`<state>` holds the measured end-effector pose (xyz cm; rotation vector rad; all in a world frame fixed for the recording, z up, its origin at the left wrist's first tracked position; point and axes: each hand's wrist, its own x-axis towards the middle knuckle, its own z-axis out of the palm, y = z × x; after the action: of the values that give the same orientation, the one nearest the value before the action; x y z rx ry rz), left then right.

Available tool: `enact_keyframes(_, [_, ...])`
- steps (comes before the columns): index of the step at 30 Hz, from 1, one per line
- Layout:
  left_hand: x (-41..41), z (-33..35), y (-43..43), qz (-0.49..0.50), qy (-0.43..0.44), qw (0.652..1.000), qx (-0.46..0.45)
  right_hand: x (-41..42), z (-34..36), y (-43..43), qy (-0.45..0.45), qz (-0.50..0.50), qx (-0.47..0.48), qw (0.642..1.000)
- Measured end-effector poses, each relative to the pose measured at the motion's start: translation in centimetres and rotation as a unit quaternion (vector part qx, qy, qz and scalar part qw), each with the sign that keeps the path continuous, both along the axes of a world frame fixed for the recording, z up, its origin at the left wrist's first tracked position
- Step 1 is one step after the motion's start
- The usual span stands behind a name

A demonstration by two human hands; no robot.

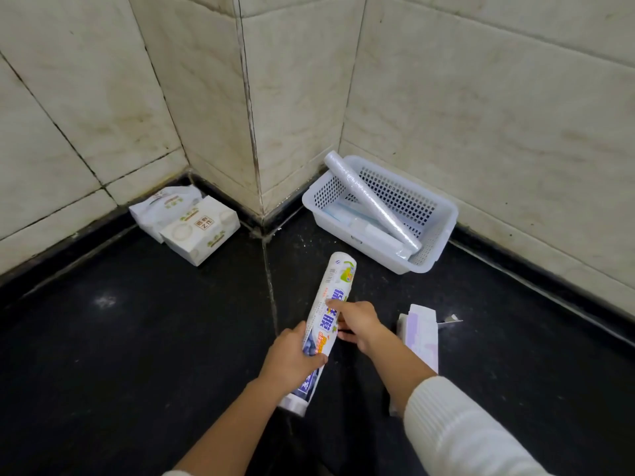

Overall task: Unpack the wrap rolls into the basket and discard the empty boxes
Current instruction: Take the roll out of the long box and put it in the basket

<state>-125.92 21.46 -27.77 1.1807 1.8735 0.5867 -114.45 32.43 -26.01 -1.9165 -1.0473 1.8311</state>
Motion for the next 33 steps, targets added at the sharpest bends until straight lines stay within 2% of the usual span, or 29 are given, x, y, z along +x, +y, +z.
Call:
enact_keyframes(3, [-0.3,0.5,0.5,0.021,-0.023,0.999,-0.019,0.2,0.2,-0.2,0.022,-0.045,0.006,0.999])
enact_keyframes(6, [-1.4,1.1,0.5,0.089,-0.203,0.974,-0.053,0.4,0.6,0.2,0.042,-0.063,0.041,0.996])
enact_keyframes(8, [-2.4,1.8,0.1,0.086,-0.303,0.946,-0.073,0.6,1.3,1.1,0.047,-0.057,0.097,0.993])
enact_keyframes(12, [-4.0,3.2,-0.4,0.039,-0.388,0.92,-0.051,0.8,4.0,3.6,0.072,-0.066,0.148,0.984])
enact_keyframes(16, [-4.7,4.6,0.5,0.02,-0.41,0.912,-0.008,0.9,7.4,5.7,0.089,0.016,0.173,0.981])
enact_keyframes(20, [-5.2,5.6,1.3,0.004,-0.42,0.907,0.008,0.8,10.1,6.6,0.116,0.042,0.192,0.974])
enact_keyframes(24, [-4.8,5.9,1.8,0.048,-0.464,0.885,0.018,0.8,11.4,6.9,0.115,-0.011,0.218,0.969])
enact_keyframes(27, [-4.2,6.0,2.6,0.086,-0.463,0.882,0.026,1.1,12.1,7.0,0.103,-0.048,0.239,0.964])
enact_keyframes(33, [-4.7,5.5,3.3,0.09,-0.399,0.912,0.021,3.9,14.9,8.7,0.105,-0.119,0.294,0.943])
